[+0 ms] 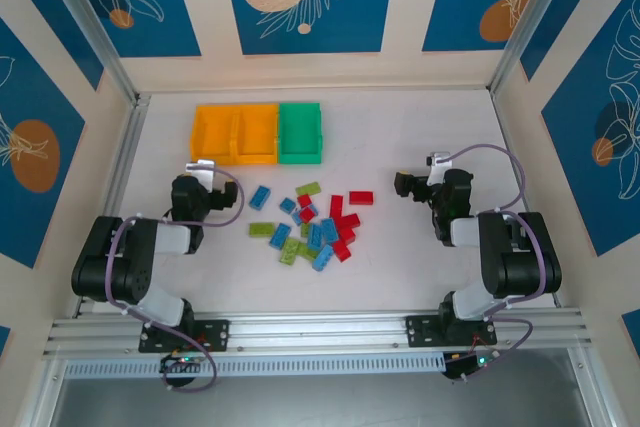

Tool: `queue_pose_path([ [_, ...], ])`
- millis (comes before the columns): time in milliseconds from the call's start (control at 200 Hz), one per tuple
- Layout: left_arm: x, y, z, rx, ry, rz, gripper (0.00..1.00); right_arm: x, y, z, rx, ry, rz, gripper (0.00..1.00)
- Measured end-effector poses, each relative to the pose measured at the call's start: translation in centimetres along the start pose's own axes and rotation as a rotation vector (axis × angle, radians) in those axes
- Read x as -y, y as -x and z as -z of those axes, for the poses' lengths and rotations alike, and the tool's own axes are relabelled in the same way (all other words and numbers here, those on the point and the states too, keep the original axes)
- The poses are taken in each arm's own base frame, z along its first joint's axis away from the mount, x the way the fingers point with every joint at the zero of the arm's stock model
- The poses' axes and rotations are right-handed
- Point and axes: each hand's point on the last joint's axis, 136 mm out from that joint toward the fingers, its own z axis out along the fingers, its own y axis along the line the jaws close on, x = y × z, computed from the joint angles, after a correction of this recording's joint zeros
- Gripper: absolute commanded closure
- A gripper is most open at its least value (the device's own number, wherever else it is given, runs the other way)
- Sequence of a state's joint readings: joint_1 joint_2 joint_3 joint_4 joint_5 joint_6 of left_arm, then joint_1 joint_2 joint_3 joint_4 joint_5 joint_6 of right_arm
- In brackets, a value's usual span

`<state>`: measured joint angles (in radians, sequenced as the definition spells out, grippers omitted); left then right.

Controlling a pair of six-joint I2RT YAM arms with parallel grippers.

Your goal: Sort the legos into containers by color

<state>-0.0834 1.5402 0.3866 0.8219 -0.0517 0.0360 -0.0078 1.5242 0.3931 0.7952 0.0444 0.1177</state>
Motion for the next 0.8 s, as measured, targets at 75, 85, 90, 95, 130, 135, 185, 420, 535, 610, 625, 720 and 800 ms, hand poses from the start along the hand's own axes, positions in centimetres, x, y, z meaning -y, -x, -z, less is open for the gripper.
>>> queue_pose_path([
  [75,0.0,0.0,0.0,0.001,0.001,0.001,0.00,0.0,0.0,0.0,-0.002,0.000,0.000,0.01],
  [85,0.0,0.0,0.0,0.001,0.001,0.001,0.00,0.0,0.0,0.0,-0.002,0.000,0.000,0.01],
  [90,0.0,0.0,0.0,0.001,0.000,0.001,0.00,0.0,0.0,0.0,-0.003,0.000,-0.001,0.01],
  [95,0.0,0.0,0.0,0.001,0.000,0.001,0.00,0.0,0.0,0.0,-0.002,0.000,0.000,0.01],
  [130,0.0,0.1,0.0,0.001,-0.001,0.001,0.00,0.0,0.1,0.0,-0.001,0.000,0.000,0.01],
  [135,0.0,0.0,0.0,0.001,-0.001,0.001,0.00,0.0,0.1,0.0,-0.001,0.000,0.000,0.01],
  [185,0.0,0.1,0.0,0.001,-0.003,0.001,0.00,0.0,0.2,-0.1,0.002,0.000,0.000,0.01],
  [420,0.0,0.1,0.0,0.002,-0.005,0.001,0.00,0.0,0.4,-0.1,0.005,0.000,0.001,0.01],
  [535,0.0,0.1,0.0,0.001,-0.005,0.002,0.00,0.0,0.4,-0.1,0.004,0.000,0.001,0.00],
  [610,0.0,0.1,0.0,0.002,-0.005,0.001,0.01,0.0,0.3,0.0,-0.002,-0.004,0.000,0.01],
  [625,0.0,0.1,0.0,0.002,-0.004,0.002,0.01,0.0,0.5,0.1,-0.001,-0.008,0.001,0.01],
  [720,-0.1,0.2,0.0,0.005,0.003,0.002,0.01,-0.2,1.6,1.6,-0.011,-0.051,-0.017,0.01],
  [800,-0.7,0.7,0.6,0.008,0.033,0.006,0.01,-0.8,4.7,3.9,0.002,-0.084,-0.092,0.00],
])
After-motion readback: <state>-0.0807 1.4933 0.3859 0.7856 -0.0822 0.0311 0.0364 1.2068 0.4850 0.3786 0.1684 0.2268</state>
